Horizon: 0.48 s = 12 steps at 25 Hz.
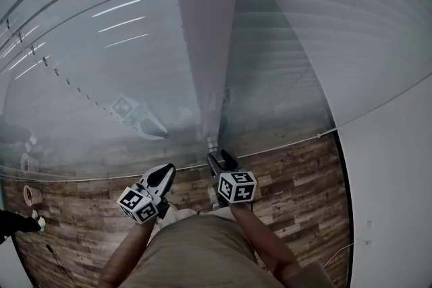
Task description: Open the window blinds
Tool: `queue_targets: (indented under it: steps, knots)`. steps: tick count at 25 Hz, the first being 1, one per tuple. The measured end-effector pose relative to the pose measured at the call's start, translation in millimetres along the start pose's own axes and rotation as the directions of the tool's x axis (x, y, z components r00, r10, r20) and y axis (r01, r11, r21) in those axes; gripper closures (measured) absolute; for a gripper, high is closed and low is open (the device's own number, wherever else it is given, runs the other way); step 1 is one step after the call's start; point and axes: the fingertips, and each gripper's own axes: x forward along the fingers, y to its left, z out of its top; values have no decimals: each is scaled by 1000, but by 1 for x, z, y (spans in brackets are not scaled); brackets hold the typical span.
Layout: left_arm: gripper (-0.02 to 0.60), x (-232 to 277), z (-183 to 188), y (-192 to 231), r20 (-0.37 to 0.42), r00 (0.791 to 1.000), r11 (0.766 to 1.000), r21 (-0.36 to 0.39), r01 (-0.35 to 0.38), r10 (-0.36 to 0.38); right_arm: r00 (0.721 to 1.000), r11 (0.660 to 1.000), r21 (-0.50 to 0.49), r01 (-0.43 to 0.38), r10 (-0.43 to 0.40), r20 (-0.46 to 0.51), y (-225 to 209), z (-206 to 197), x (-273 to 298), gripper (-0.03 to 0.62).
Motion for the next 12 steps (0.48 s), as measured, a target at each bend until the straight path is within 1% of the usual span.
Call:
queue_targets:
  steps: [2, 5, 8, 9, 10, 12]
  knots:
    - [568, -2, 5, -2, 0, 1000, 1000, -4, 3, -3, 999, 991, 127, -42, 39, 20, 0, 4, -1, 393]
    - [568, -6, 14, -6, -5, 1000, 1000, -9, 7, -7, 993, 958, 261, -114, 107, 43, 9, 10, 1, 395]
    - [568, -7, 5, -5, -16, 1000, 1000, -11, 1, -2, 987, 924, 348, -161, 147, 67, 6, 1, 5, 401]
    - [568, -5, 0, -4, -17, 1000, 1000, -12, -1, 1, 986, 911, 377, -168, 152, 72, 2, -3, 6, 452]
    - [568, -5, -3, -3, -17, 1000, 1000, -10, -3, 2, 985, 900, 400, -175, 157, 77, -1, -5, 7, 464]
    - [568, -5, -2, -1, -16, 1000, 1000, -7, -4, 4, 981, 889, 417, -192, 167, 95, -2, -4, 8, 462]
